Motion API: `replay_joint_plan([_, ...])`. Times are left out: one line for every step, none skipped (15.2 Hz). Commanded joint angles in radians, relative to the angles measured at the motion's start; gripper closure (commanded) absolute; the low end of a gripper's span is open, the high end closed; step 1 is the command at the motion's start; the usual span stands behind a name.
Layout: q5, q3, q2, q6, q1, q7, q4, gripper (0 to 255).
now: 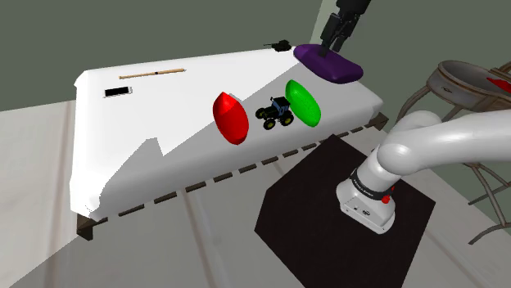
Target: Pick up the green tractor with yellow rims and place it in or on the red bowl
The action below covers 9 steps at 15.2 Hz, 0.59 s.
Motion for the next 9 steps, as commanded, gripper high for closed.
replay_joint_plan([0.000, 0.000, 0.000, 0.000, 0.000, 0.000, 0.000, 0])
replay_joint_plan([-0.004, -0.003, 0.015, 0.034, -0.004, -0.004, -0.018, 0])
replay_joint_plan([-0.008, -0.006, 0.032, 0.068, -0.008, -0.007, -0.034, 0])
replay_joint_plan([-0.011, -0.009, 0.050, 0.102, -0.012, -0.010, -0.049, 0])
replay_joint_plan([-0.015, -0.013, 0.069, 0.136, -0.016, -0.014, -0.063, 0])
replay_joint_plan([-0.018, -0.016, 0.090, 0.170, -0.020, -0.017, -0.075, 0])
replay_joint_plan([-0.022, -0.020, 0.112, 0.204, -0.024, -0.020, -0.086, 0])
replay_joint_plan([-0.025, -0.023, 0.136, 0.239, -0.028, -0.023, -0.096, 0])
replay_joint_plan([-0.028, -0.027, 0.160, 0.273, -0.031, -0.026, -0.104, 0])
